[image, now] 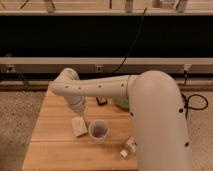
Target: Place the white sponge in the ceramic cup
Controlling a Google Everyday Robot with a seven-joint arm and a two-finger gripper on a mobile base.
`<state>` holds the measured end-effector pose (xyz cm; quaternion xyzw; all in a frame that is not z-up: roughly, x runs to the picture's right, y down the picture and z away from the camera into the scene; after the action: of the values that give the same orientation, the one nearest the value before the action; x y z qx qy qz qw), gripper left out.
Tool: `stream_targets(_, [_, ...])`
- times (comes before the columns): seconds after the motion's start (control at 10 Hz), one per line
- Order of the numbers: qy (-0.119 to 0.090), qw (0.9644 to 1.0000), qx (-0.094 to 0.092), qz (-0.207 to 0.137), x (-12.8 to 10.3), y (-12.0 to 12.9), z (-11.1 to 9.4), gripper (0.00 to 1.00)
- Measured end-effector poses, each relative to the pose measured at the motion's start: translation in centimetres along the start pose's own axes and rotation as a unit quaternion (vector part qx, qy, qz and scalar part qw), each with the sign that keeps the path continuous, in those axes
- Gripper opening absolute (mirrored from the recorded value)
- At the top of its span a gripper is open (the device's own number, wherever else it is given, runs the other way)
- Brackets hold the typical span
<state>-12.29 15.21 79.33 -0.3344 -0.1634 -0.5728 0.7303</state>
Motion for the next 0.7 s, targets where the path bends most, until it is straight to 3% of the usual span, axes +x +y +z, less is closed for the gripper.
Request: stream_targets(0.7, [-0.04,0.9969,0.012,-0.067,-1.3,-1.4,4.4,0.8])
